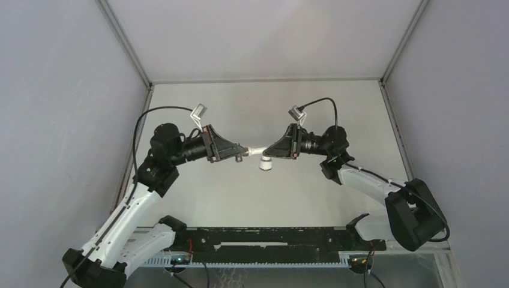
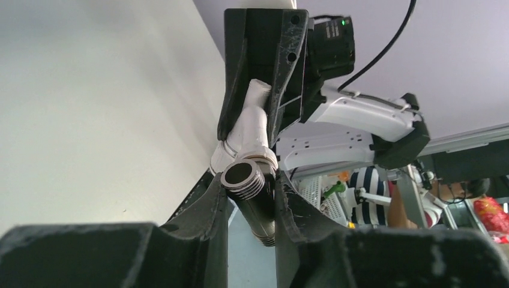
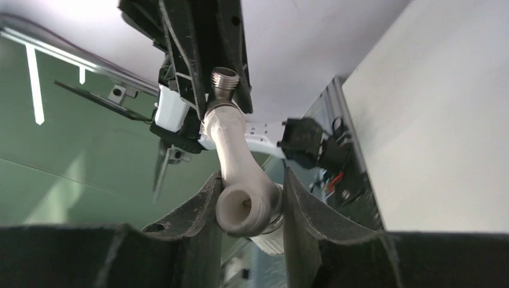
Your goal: Install the water faucets
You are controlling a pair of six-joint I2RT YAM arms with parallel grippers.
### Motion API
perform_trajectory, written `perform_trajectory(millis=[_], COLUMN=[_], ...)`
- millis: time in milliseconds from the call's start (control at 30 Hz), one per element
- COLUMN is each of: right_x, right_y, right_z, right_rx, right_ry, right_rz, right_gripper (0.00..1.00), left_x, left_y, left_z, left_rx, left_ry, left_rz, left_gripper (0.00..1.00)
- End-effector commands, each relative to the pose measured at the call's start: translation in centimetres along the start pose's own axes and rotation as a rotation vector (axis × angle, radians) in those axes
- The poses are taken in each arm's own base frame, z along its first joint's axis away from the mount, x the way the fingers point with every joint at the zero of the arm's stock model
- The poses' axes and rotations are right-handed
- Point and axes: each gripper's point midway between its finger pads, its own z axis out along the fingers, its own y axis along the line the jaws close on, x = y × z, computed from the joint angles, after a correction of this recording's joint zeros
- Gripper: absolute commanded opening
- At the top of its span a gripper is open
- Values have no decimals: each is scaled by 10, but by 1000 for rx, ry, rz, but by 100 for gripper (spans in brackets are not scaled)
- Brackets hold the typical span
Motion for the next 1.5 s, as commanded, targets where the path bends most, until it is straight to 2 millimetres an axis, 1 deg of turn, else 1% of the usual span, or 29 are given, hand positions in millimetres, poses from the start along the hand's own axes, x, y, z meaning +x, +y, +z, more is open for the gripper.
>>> perform_trajectory(millis=[0,33,67,100,133,167,200,233,333,400,500,633,667,700,800,833,900,1067,1100,1133,1167,1233,1300,1333,1433,1467], right_x=[36,36,34,33,30,28,26,23,16,12,6,-5,-8,-14,-19,-21,-28,-39,-41,-45,-48,-55,-60,-61,-57,-55], right_y=[-1,-3,-2,0,1,0,-3,-6,-14,-17,-13,-15,-14,-7,11,14,14,6,4,0,-5,-13,-20,-18,-13,-12], right_z=[-5,-7,-8,-10,-12,-15,-18,-23,-41,-52,-56,-59,-60,-61,-64,-65,-69,-77,-79,-82,-87,-98,-111,-116,-129,-134], right_rx=[132,141,139,138,145,162,193,228,351,393,399,449,441,410,286,276,297,354,366,390,420,484,542,557,601,619], right_ry=[195,189,181,174,160,142,124,106,50,17,-19,-131,-172,-223,-331,-357,-389,-420,-428,-447,-467,-521,-565,-583,-599,-603], right_rz=[625,658,667,659,647,628,601,566,447,379,262,-44,-122,-193,-359,-388,-419,-424,-416,-395,-374,-347,-321,-320,-336,-349], right_gripper=[0,5,20,38,50,66,76,79,82,82,80,78,78,78,80,80,81,82,82,82,81,81,81,80,80,80], left_x=[-3,-3,-3,-3,-5,-6,-8,-10,-14,-16,-21,-25,-25,-25,-27,-29,-34,-41,-44,-49,-55,-65,-70,-72,-85,-87], left_y=[1,2,3,4,4,3,4,3,-2,-10,-14,-17,-16,-14,-10,-8,2,19,23,33,48,76,109,120,141,157], left_z=[2,2,1,1,0,0,0,0,2,4,6,8,9,9,12,14,18,36,40,44,47,61,81,91,122,132], left_rx=[54,48,41,35,31,24,15,9,19,53,64,84,83,78,72,64,27,14,3,-26,-67,-105,-133,-130,-54,-58], left_ry=[13,10,8,5,-2,-11,-20,-27,-26,-27,-39,-42,-40,-40,-37,-44,-61,-47,-52,-64,-81,-94,-74,-64,-72,-80], left_rz=[394,398,403,404,399,386,366,330,224,161,88,67,71,68,43,32,-3,-104,-114,-129,-149,-183,-212,-228,-289,-343], left_gripper=[0,0,0,0,0,0,0,0,0,0,0,0,0,0,0,0,0,0,0,0,0,0,0,0,0,0])
